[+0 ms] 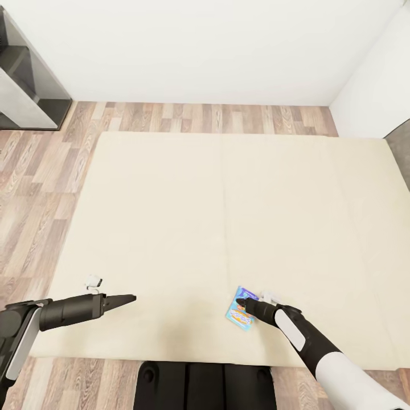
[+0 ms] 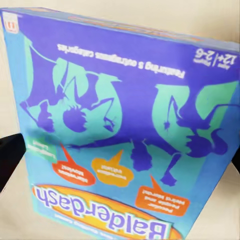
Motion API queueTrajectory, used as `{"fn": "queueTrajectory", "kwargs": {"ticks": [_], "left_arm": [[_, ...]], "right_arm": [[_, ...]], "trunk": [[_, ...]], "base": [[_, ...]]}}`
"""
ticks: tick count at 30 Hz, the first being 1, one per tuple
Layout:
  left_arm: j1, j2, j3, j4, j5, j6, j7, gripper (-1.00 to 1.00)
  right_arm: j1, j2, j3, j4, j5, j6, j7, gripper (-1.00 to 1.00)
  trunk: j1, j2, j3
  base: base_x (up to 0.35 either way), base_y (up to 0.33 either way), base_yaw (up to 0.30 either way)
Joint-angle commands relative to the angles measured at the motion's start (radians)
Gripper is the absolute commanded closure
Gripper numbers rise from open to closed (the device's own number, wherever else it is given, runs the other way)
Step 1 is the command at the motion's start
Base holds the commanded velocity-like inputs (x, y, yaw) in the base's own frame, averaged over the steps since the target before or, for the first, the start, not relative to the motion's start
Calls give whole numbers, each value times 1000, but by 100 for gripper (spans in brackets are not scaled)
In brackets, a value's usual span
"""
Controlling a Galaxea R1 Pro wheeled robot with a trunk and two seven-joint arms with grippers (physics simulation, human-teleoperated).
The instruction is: Put all the toys in the child's room - the three board games (two on the bed and one on the table), the two jigsaw puzzles on the table, and the tennis ball on the table - inside the toy box on the table in the child's room.
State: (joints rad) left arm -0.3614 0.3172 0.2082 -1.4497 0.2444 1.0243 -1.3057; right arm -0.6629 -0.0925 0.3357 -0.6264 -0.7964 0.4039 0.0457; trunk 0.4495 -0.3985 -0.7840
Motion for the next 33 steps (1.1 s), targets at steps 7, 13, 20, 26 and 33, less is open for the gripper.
{"fn": "queueTrajectory", "kwargs": {"ticks": [7, 13, 20, 26, 33], "left_arm": [[0, 0, 0, 0, 5, 8, -1, -100], [0, 0, 0, 0, 6, 8, -1, -100], [0, 0, 0, 1, 6, 8, -1, -100], [1, 0, 0, 1, 6, 8, -2, -100], [1, 0, 0, 1, 6, 8, -3, -100]], "right_arm": [[-1, -1, 3, -1, -1, 3, 0, -100], [0, -1, 3, -1, -1, 3, 0, -100], [0, -1, 3, -1, -1, 3, 0, -100], [0, 0, 3, -1, -1, 3, 0, -100], [-1, 1, 3, -1, -1, 3, 0, -100]], "trunk": [[1, -1, -1], [1, -1, -1], [1, -1, 1], [1, -1, 3], [1, -1, 3]], "base": [[0, 51, 0], [0, 4, 0], [0, 0, -61], [0, 0, -65], [0, 28, -10]]}}
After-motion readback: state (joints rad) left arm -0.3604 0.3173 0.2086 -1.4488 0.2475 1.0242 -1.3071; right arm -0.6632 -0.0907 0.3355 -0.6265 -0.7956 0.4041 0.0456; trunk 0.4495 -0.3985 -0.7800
